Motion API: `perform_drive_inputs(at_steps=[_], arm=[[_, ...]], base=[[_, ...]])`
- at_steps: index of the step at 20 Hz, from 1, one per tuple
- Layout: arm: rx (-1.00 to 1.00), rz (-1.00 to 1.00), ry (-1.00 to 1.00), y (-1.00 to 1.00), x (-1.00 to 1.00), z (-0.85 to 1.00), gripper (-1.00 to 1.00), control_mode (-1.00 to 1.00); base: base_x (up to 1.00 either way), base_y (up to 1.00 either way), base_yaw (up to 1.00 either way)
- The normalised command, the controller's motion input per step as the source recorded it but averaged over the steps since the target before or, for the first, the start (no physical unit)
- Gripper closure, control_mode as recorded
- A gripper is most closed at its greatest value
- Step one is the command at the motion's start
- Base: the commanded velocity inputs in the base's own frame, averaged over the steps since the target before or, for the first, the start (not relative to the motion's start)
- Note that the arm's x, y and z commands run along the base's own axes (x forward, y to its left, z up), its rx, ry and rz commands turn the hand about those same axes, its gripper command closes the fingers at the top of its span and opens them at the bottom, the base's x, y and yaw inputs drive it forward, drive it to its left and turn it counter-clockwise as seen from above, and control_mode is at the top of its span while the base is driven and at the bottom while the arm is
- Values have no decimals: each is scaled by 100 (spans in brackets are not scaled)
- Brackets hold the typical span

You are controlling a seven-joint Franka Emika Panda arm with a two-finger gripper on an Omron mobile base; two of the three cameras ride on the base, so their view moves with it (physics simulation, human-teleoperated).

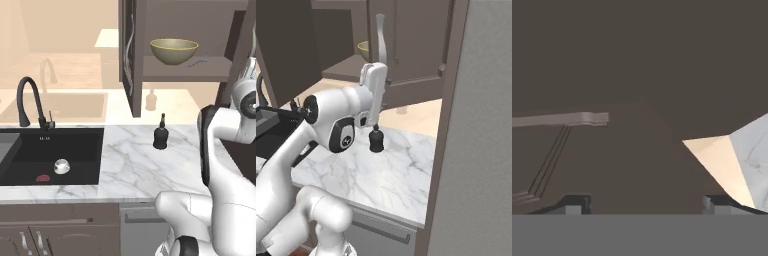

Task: Pick the mug and place it in the sink. Pick the bowl and place it in the open cabinet and then close the cabinet.

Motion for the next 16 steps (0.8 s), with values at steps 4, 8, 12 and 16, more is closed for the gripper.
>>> perform_drive_inputs(at_steps=[4, 8, 12, 16], arm=[[23, 16, 3, 0, 52, 0, -100, -100], [21, 16, 1, 0, 54, 0, -100, -100], [21, 15, 0, 0, 54, 0, -100, -100], [23, 13, 0, 0, 57, 0, -100, -100]], base=[[0, 0, 0], [0, 0, 0], [0, 0, 0], [0, 0, 0]])
